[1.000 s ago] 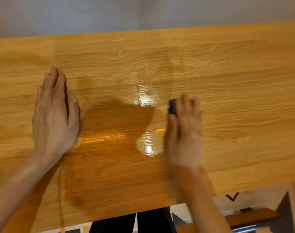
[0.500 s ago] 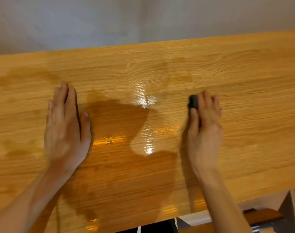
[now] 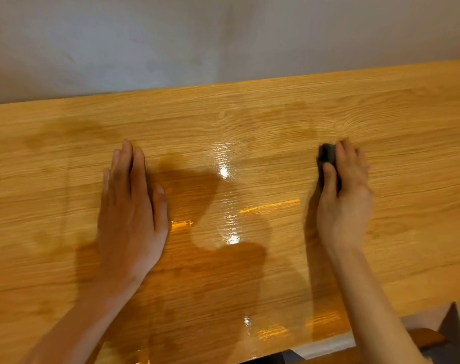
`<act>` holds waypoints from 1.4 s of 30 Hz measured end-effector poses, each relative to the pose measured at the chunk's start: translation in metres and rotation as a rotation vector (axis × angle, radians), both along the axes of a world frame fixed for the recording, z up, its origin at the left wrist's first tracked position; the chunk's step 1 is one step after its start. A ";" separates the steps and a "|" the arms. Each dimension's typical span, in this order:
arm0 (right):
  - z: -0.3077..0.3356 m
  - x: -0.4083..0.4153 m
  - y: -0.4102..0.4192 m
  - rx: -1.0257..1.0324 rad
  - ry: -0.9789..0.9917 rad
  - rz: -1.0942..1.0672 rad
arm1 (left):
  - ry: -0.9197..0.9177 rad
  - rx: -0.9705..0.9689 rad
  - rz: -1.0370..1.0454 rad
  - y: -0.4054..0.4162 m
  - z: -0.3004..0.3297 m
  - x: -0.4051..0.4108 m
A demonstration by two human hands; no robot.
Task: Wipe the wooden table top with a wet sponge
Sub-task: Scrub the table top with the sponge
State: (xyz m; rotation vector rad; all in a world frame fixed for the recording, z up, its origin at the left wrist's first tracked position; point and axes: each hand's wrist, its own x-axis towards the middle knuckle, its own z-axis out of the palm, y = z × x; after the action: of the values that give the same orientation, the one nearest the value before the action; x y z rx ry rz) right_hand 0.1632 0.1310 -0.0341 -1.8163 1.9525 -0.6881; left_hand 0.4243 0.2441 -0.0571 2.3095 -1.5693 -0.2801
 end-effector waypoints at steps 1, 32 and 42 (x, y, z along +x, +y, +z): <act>-0.001 0.013 0.001 -0.011 0.006 -0.017 | -0.004 0.000 -0.001 0.000 -0.001 0.001; -0.010 0.000 -0.071 0.029 0.092 0.484 | 0.121 0.024 0.095 -0.005 0.010 -0.003; -0.004 -0.034 -0.050 0.060 0.029 0.591 | 0.093 -0.057 0.089 -0.056 0.003 0.009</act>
State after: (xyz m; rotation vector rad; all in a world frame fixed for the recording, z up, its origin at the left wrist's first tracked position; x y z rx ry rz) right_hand 0.1296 0.0811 -0.0382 -2.2138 1.3146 -0.4016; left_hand 0.4331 0.1881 -0.0542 2.2810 -1.4081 -0.3126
